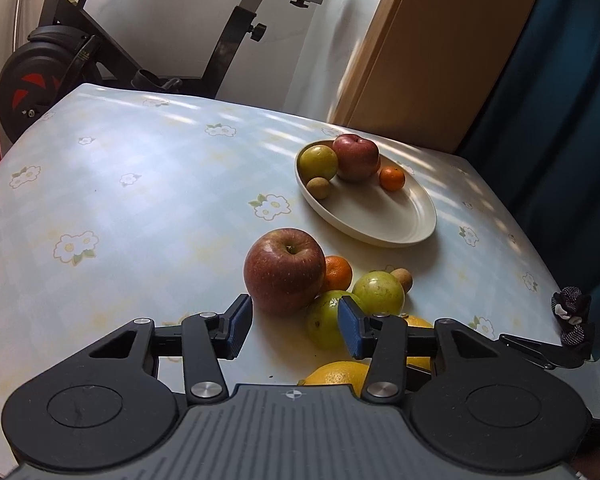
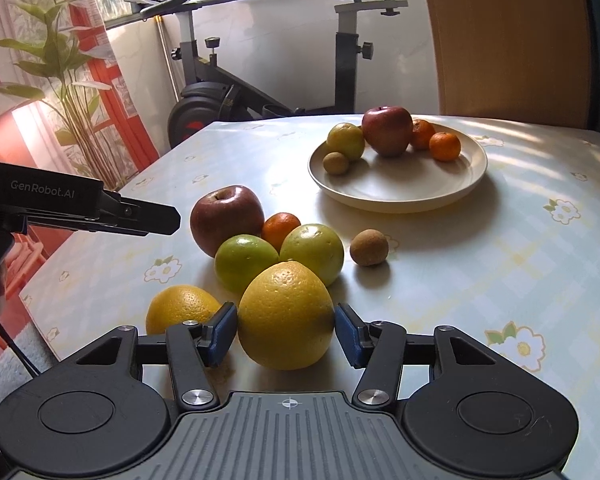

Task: Organize fruits
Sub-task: 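Close both grippers around the large yellow grapefruit on the table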

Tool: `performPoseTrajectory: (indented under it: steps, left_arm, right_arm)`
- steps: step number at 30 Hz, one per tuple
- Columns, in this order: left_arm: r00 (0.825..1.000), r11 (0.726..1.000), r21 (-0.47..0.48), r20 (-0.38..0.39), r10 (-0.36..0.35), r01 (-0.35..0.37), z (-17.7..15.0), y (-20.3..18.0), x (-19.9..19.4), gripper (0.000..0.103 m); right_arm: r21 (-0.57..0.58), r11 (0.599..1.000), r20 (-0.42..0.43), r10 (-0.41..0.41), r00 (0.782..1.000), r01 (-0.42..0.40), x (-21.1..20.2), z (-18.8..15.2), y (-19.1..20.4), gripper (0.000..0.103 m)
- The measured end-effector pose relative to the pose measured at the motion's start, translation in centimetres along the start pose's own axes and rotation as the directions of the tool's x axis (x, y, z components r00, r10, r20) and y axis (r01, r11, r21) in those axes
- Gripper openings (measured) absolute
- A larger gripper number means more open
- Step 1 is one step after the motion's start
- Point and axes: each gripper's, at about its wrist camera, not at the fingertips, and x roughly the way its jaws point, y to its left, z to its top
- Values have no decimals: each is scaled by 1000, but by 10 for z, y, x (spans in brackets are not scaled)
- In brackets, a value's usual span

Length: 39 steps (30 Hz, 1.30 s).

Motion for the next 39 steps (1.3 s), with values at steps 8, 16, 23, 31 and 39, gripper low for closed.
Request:
performPoseTrajectory:
  steps: [8,16,23,31,39]
  left_arm:
    - [996,997,40,-58,-62,64,13,-16,28,49]
    - [986,984,106,-105,-132,143,21,-41,48,47]
    - [955,959,104,-163,-247,265,13,-58,62,47]
    - [940,952,77,-202,-277,297,14,-69,79,47]
    - [943,947,144,-216,-253,287,11,-87,86,47]
  right_arm:
    - [-86,996,-6,-26,1000,25,0,10,-21,50]
    - [-92,996,-43,-2,999,-2,0,2,-25,52]
    - [-49,999,-37,9,999,-11,-1,-10,-32,44]
    - [-91,996,-28,9,1000,-11,-7,-8,-37,44]
    - [-69,998,-22,4,1000,-6,-16,-8,-42,44]
